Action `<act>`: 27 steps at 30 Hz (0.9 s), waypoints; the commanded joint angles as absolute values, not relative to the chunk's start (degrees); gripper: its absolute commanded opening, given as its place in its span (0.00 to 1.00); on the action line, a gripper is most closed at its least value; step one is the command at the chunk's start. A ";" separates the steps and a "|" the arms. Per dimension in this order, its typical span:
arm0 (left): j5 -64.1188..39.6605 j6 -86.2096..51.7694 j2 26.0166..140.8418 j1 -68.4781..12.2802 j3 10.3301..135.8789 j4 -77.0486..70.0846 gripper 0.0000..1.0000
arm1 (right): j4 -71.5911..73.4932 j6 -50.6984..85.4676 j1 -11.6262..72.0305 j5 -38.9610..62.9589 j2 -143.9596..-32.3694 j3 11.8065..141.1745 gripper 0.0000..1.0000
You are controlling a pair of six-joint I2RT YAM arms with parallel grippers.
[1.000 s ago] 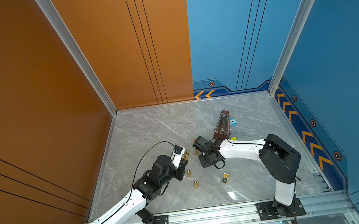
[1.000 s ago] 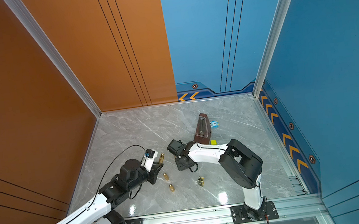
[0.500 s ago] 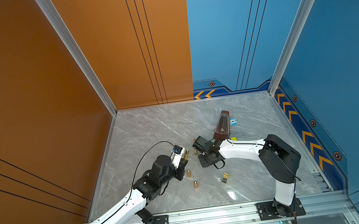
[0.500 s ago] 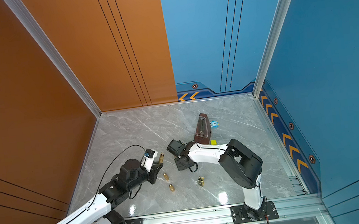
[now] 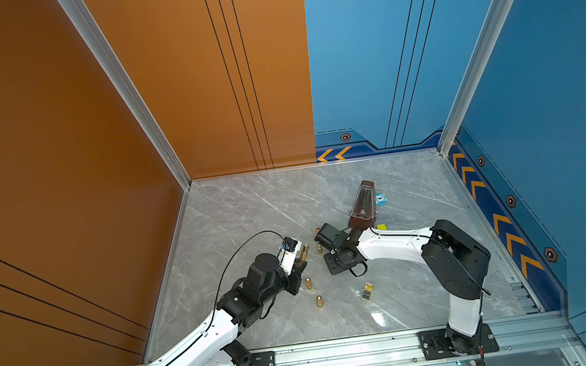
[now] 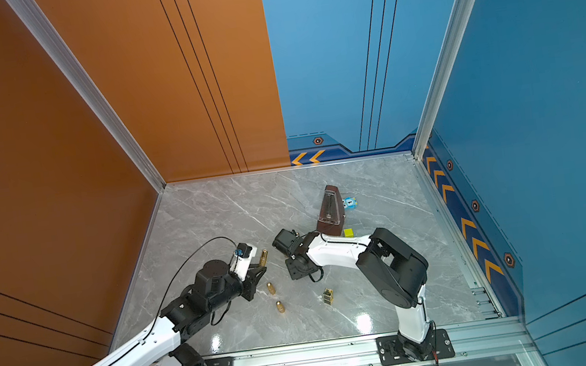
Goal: Open the lipstick cap
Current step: Place the cover at the center of the board.
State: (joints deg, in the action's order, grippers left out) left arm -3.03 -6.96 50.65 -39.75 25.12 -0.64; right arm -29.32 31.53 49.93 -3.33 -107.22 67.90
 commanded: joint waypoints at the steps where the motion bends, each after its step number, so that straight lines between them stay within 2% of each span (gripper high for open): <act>1: -3.56 -7.16 49.88 -39.31 24.37 -2.02 0.00 | -29.70 31.29 50.26 -5.14 -108.16 67.23 0.37; 10: -3.43 -6.43 49.76 -39.18 25.00 -2.20 0.00 | -30.92 30.94 50.14 -5.18 -103.57 66.97 0.48; 21: -5.03 -5.25 50.03 -38.94 26.89 -2.11 0.00 | -34.46 30.85 48.79 -4.88 -91.10 65.20 0.64; 27: -6.30 -4.38 51.07 -38.84 27.48 -1.98 0.00 | -37.52 30.39 44.94 2.80 -83.17 65.30 0.69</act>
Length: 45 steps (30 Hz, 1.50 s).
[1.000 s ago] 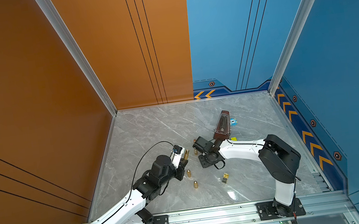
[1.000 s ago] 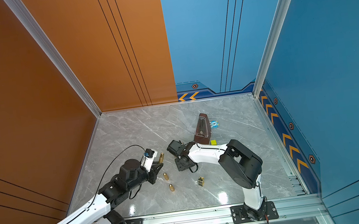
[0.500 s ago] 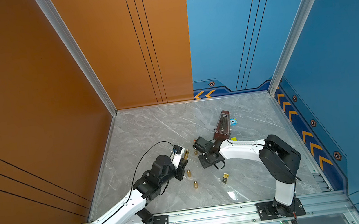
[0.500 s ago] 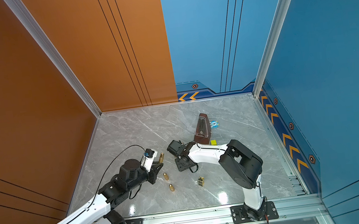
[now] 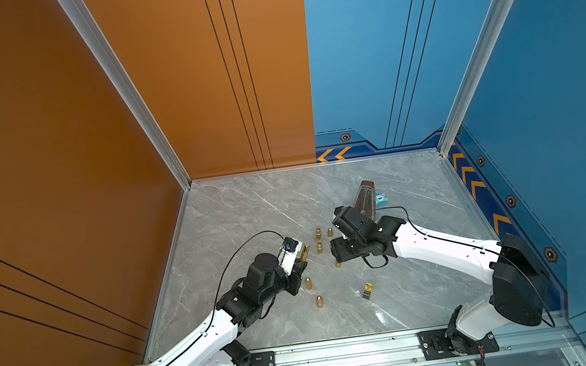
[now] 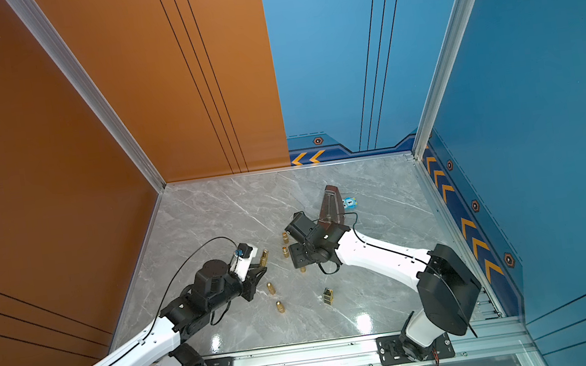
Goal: Open the lipstick cap
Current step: Place the cover at the center of the board, then place the lipstick at the center of the board.
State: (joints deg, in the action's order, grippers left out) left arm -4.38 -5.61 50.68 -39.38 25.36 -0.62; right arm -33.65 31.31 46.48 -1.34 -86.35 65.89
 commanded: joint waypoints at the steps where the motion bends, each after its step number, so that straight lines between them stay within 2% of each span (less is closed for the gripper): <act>1: -6.69 -4.18 51.45 -38.80 27.58 -2.02 0.00 | -37.66 30.07 43.91 5.78 -82.15 65.48 0.69; 5: -7.80 -3.04 54.12 -39.27 28.45 -2.02 0.00 | -37.71 30.14 41.34 16.61 -80.09 66.37 0.70; 14: -8.47 -0.69 58.67 -42.36 30.80 -3.22 0.00 | -31.87 34.48 41.79 30.47 -82.60 68.37 0.72; 21: -9.49 -0.48 60.54 -43.82 31.74 -4.48 0.00 | -27.22 37.33 42.42 33.18 -85.31 68.61 0.67; 33: -8.96 -0.11 61.96 -45.53 33.02 -4.70 0.00 | -25.24 37.27 43.35 33.09 -88.22 68.20 0.47; 45: -7.34 0.31 62.23 -45.96 33.35 -4.75 0.00 | -24.96 36.12 43.78 32.21 -90.09 67.43 0.32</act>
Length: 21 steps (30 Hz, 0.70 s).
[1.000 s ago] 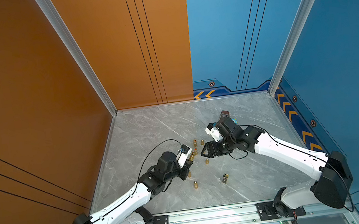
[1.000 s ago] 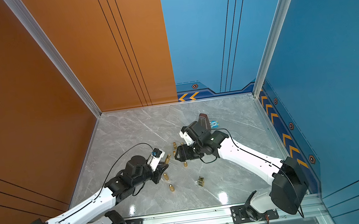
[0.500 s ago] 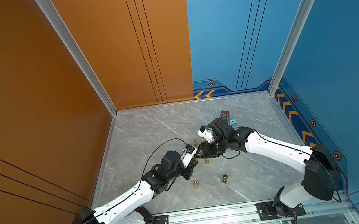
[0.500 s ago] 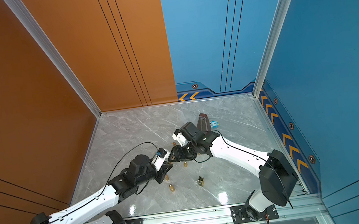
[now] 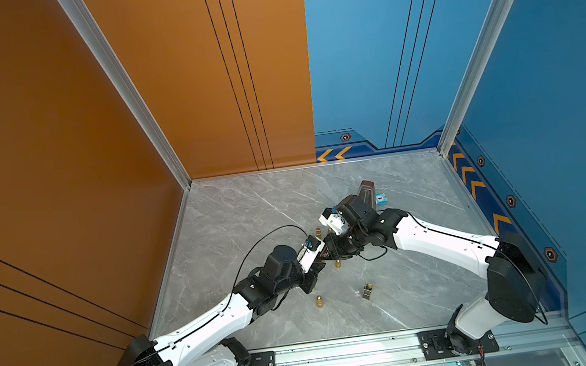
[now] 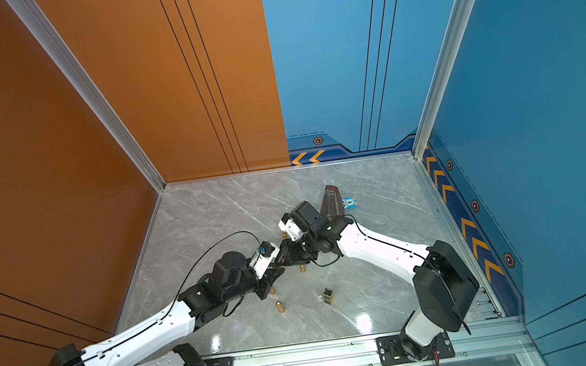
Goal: Open the lipstick cap
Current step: Place the lipstick at the center of the board.
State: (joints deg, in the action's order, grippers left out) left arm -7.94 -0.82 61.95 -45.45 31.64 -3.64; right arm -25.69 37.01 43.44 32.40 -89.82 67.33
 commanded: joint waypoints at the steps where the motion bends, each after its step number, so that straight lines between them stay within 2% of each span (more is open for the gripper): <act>1: -7.22 0.34 62.23 -45.94 33.39 -4.75 0.00 | -25.03 35.96 43.84 32.08 -90.10 67.35 0.31; 6: -6.81 0.38 62.40 -45.96 33.33 -4.74 0.00 | -25.50 35.38 43.69 31.17 -89.91 67.55 0.21; 18: -3.85 -0.21 60.79 -45.83 31.83 -4.64 0.00 | -30.81 32.62 43.82 22.22 -87.10 69.47 0.19; 20: -3.01 -0.29 60.27 -45.78 31.48 -4.65 0.02 | -32.23 32.19 43.86 19.80 -86.97 69.99 0.19; 21: -2.61 -0.45 60.01 -45.70 31.27 -4.66 0.07 | -32.74 32.08 44.00 18.75 -86.77 70.12 0.18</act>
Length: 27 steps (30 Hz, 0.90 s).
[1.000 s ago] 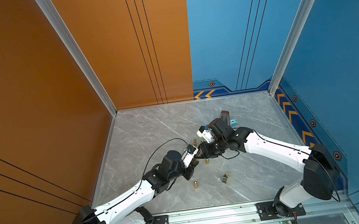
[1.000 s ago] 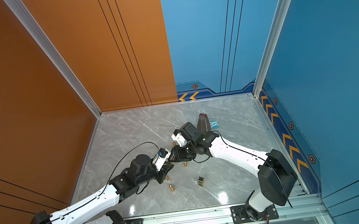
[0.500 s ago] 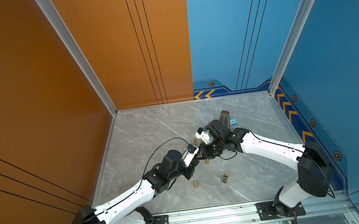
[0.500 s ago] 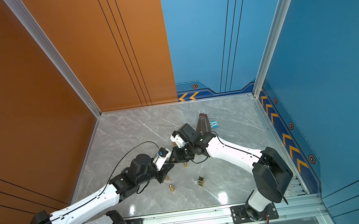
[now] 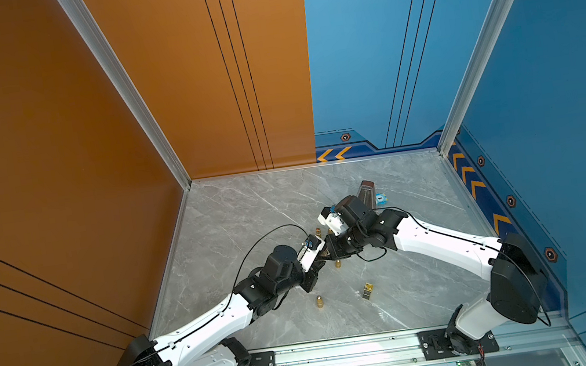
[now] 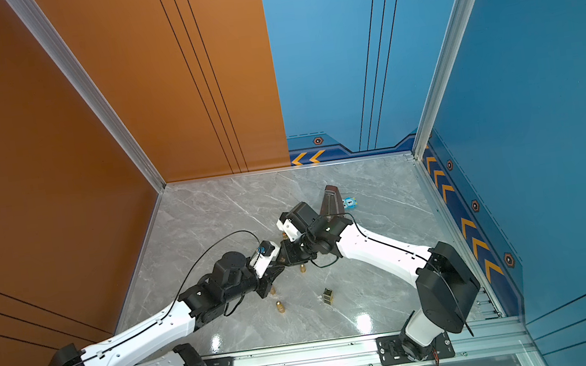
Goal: Open the lipstick cap
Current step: Place the lipstick at the center of the board.
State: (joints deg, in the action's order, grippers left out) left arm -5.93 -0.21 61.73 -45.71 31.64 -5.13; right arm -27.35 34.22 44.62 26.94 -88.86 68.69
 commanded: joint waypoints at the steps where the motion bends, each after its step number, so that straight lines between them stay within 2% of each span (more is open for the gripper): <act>1: -2.15 -0.77 59.55 -45.63 30.97 -4.66 0.16 | -33.08 31.91 44.08 17.55 -86.76 70.22 0.18; 4: -1.36 -1.60 58.31 -45.27 30.02 -4.00 0.24 | -33.69 31.25 44.73 13.78 -86.40 70.50 0.19; 9: 1.54 -3.50 56.15 -44.23 29.03 -0.59 0.54 | -34.76 31.49 45.35 8.27 -87.70 71.52 0.19; 19: 5.96 -8.28 50.70 -41.33 26.73 6.08 0.74 | -35.33 31.28 50.01 -2.91 -94.51 74.66 0.19; 27: 5.36 -11.33 46.31 -38.22 24.26 7.07 0.84 | -34.19 31.44 53.78 -8.21 -100.08 75.44 0.19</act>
State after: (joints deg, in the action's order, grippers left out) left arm 4.56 -9.52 47.51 -39.24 25.41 5.56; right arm -33.45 31.81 52.86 -3.73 -99.07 74.48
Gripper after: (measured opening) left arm 0.837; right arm 0.215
